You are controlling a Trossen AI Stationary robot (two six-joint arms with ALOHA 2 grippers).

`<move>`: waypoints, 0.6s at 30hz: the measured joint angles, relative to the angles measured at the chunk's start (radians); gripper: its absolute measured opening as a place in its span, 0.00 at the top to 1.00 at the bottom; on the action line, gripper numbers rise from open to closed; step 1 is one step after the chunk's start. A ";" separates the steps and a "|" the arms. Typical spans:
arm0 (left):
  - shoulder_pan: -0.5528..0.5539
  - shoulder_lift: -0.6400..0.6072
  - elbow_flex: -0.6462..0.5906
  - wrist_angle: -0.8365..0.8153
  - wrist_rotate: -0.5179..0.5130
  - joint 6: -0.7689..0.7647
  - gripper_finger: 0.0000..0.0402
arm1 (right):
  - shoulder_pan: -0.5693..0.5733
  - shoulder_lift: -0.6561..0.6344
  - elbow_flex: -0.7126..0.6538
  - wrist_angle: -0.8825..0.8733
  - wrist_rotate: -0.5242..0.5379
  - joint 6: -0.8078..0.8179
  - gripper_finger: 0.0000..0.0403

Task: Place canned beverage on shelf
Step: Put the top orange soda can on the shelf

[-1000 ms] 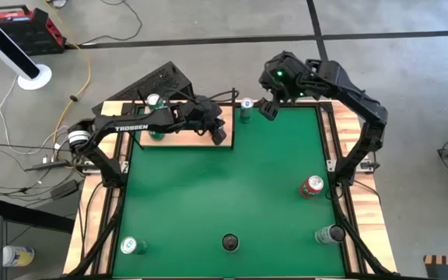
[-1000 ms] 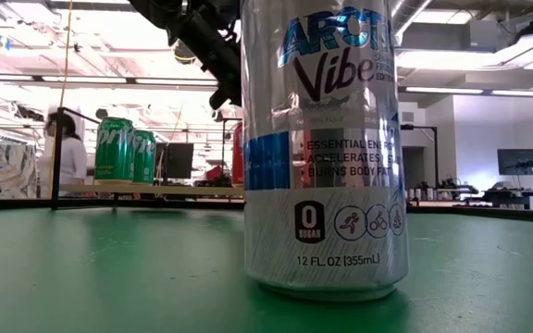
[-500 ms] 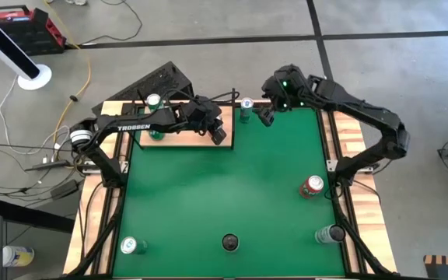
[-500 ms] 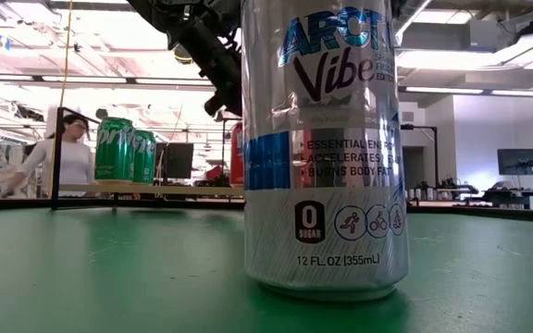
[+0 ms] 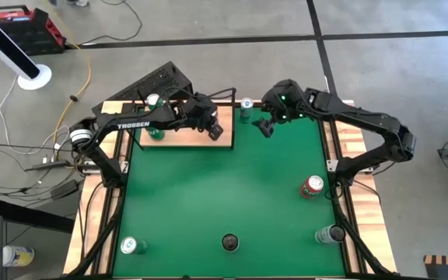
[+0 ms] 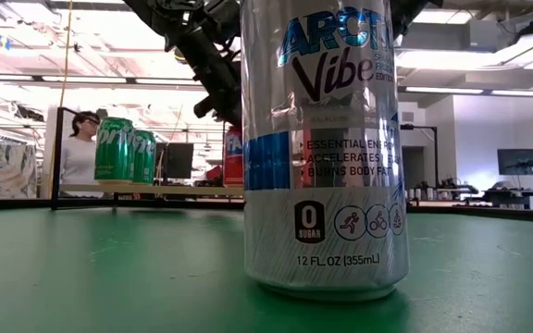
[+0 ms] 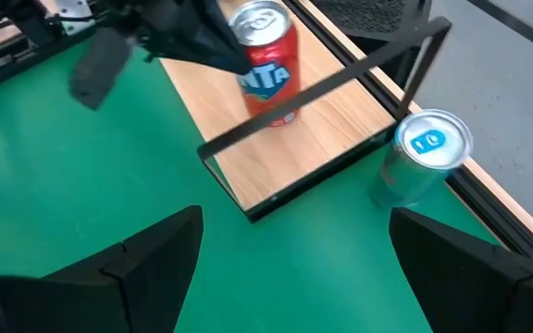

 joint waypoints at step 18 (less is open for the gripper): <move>0.027 0.000 0.072 0.111 0.062 0.007 1.00 | 0.000 0.000 0.000 0.006 -0.028 0.017 0.08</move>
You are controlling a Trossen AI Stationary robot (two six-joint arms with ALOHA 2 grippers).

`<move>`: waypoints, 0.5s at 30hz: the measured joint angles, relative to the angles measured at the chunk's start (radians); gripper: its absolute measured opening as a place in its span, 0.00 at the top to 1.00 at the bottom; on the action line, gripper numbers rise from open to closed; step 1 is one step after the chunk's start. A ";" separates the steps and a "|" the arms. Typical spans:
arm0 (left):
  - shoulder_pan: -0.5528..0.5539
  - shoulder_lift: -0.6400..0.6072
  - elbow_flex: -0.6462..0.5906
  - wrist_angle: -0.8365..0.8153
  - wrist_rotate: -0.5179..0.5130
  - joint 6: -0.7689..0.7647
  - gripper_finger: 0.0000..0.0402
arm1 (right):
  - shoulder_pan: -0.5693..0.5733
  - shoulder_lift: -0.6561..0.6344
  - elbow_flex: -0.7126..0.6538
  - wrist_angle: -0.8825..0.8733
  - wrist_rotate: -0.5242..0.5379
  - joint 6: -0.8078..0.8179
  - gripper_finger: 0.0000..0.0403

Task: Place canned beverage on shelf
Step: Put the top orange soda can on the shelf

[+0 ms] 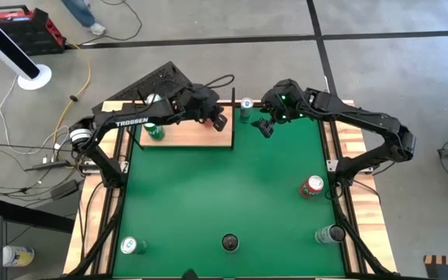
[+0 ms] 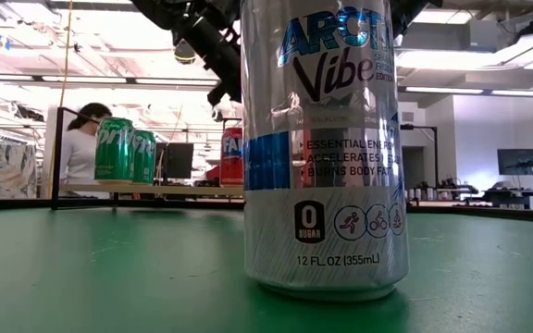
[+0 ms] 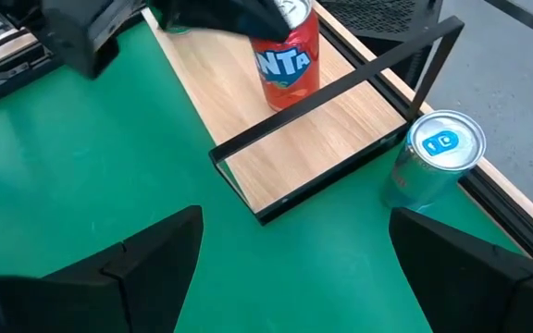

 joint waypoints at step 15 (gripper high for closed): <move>0.079 0.067 0.018 0.003 0.066 0.014 1.00 | 0.003 0.000 0.000 0.002 0.001 0.061 0.08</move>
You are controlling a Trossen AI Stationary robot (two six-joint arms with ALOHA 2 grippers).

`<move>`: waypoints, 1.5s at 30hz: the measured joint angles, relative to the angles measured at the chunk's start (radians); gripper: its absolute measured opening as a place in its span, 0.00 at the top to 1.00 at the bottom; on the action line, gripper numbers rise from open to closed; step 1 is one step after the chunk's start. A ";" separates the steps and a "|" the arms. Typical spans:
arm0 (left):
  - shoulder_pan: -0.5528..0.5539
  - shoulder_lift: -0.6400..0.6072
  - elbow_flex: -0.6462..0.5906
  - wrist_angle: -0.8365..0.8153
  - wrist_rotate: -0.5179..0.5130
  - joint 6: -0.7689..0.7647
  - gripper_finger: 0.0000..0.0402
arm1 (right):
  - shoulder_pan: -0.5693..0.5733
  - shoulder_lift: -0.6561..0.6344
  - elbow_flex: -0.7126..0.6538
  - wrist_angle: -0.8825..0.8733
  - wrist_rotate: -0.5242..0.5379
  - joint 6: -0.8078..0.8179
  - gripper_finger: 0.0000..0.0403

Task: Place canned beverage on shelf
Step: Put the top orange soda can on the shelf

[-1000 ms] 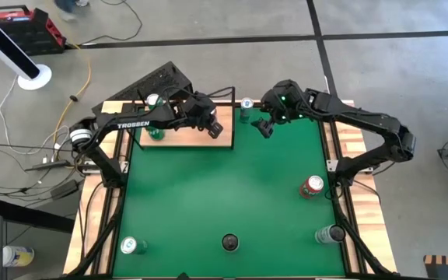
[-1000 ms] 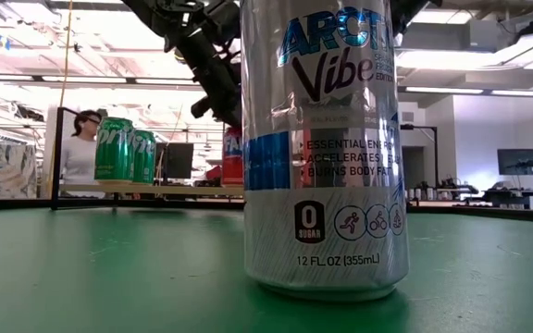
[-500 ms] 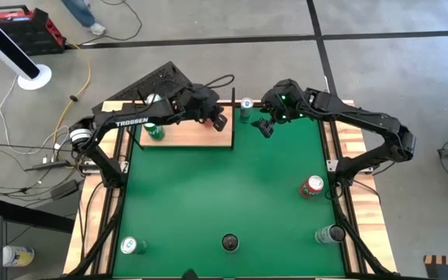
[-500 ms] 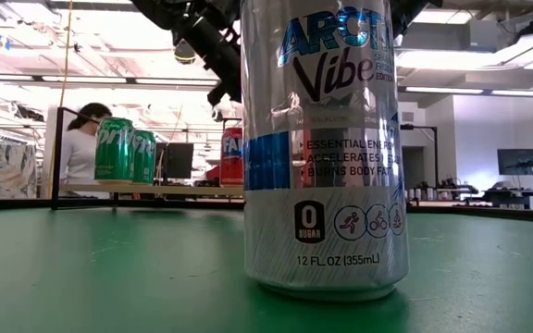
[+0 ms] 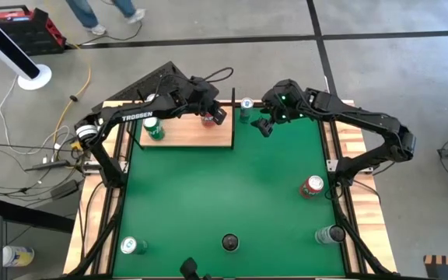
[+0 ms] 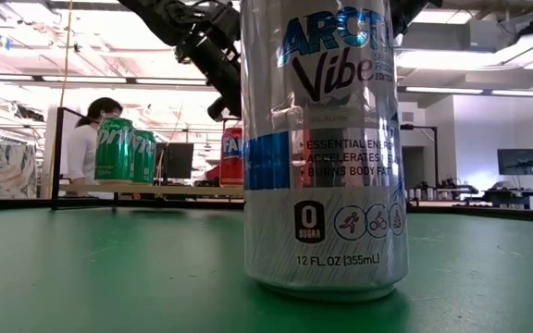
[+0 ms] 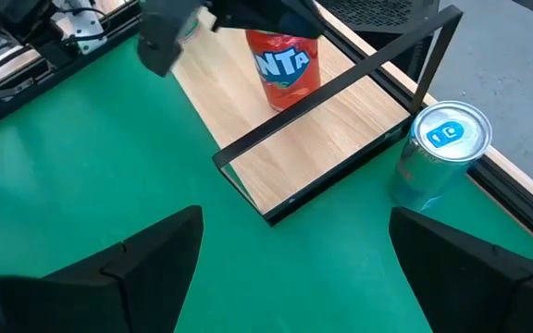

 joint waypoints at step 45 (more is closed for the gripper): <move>0.045 -0.005 0.002 -0.274 -0.137 0.027 1.00 | 0.025 0.001 0.000 0.018 0.005 0.024 0.08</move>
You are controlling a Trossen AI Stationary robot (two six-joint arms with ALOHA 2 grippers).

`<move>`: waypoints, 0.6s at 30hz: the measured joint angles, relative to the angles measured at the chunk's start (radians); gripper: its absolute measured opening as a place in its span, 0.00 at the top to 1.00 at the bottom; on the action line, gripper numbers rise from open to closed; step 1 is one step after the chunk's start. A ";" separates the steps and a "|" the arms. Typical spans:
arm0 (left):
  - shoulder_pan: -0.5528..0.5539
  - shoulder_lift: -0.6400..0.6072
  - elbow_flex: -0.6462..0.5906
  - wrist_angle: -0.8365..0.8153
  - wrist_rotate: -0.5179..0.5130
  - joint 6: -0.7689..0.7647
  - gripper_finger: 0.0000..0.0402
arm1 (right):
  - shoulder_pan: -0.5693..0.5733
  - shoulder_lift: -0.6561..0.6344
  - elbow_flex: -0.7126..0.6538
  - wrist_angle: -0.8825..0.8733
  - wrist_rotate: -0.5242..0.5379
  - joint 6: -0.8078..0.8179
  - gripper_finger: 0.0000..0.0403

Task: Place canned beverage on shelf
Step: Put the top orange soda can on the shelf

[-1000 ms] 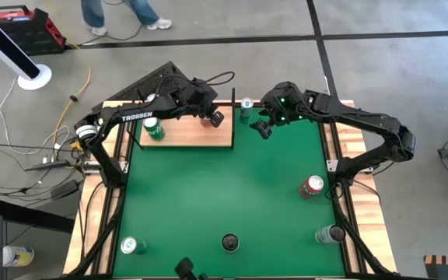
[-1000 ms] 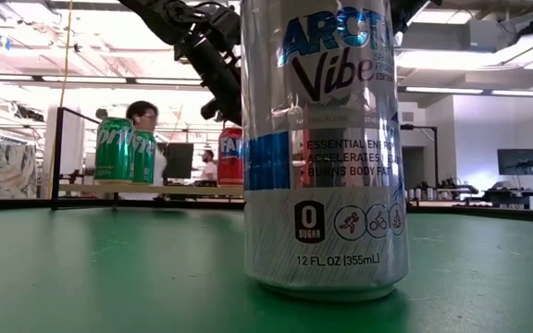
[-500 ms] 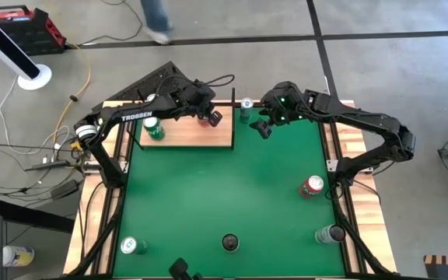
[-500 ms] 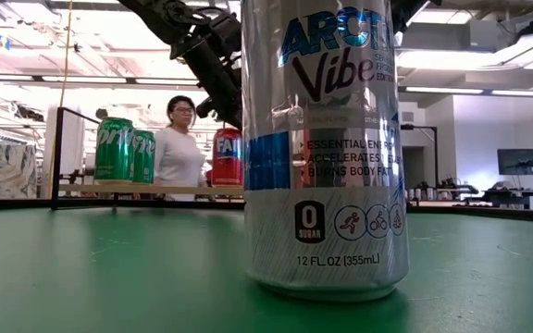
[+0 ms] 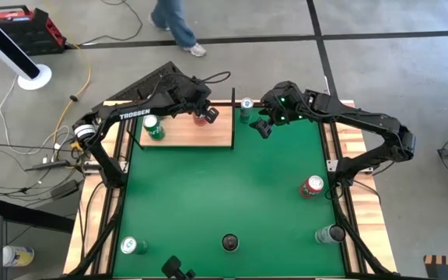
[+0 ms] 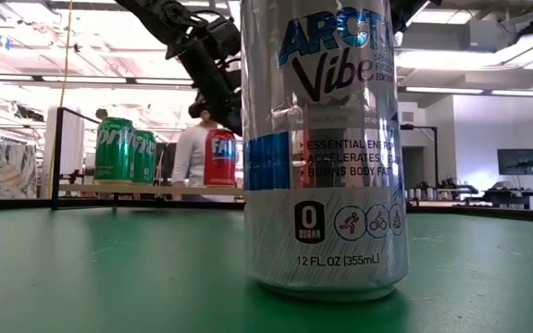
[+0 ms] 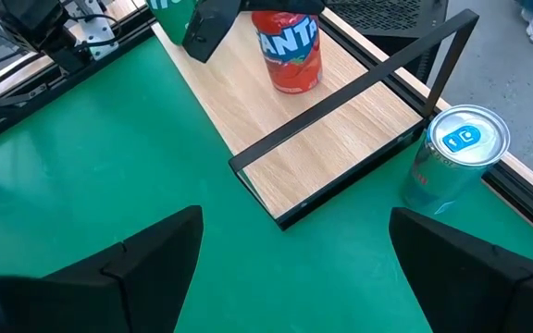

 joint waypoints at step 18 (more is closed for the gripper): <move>0.004 -0.090 -0.007 -0.096 -0.043 0.085 1.00 | 0.000 0.000 0.000 0.010 0.000 0.000 0.08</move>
